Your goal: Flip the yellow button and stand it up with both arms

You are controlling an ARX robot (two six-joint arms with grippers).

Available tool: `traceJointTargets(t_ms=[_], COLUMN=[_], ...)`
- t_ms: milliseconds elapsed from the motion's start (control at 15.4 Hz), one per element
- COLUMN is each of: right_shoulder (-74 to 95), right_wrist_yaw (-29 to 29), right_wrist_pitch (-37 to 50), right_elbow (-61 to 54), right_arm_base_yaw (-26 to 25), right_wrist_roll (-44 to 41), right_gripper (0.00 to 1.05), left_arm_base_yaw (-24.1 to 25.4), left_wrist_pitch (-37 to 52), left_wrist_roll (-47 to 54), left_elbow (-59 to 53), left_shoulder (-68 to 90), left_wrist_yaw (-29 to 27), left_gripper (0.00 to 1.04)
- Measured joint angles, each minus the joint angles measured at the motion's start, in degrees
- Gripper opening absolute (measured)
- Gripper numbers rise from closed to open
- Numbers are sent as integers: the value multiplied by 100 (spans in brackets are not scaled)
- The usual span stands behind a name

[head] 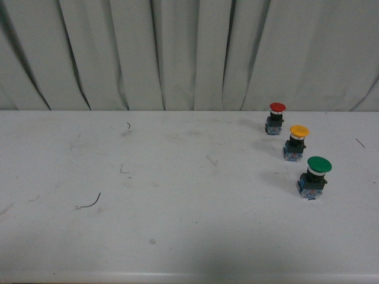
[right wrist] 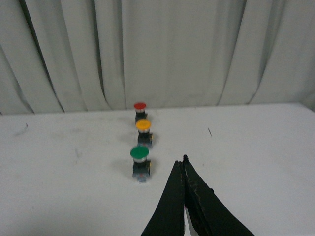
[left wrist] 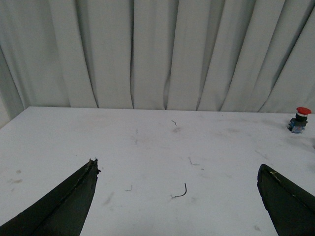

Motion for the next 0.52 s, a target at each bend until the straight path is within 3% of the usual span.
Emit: traceJointTargets(t_ms=[259,518], right_shoulder=[-11,-11], right_wrist_yaw=[-2,-2], right_wrist_pitch=[-68,-68], right_elbow=[-22,-22], right_arm_base_yaw=[0,0], right_wrist_roll=[0,-2], right_gripper=[2,47], left_arm_base_yaw=[0,0], left_wrist_pitch=[2,2], left_wrist_roll=[0,0], left_elbow=[0,0], left_shoulder=[0,0], left_wrist_yaw=[-2,-2], left_gripper=[98,98])
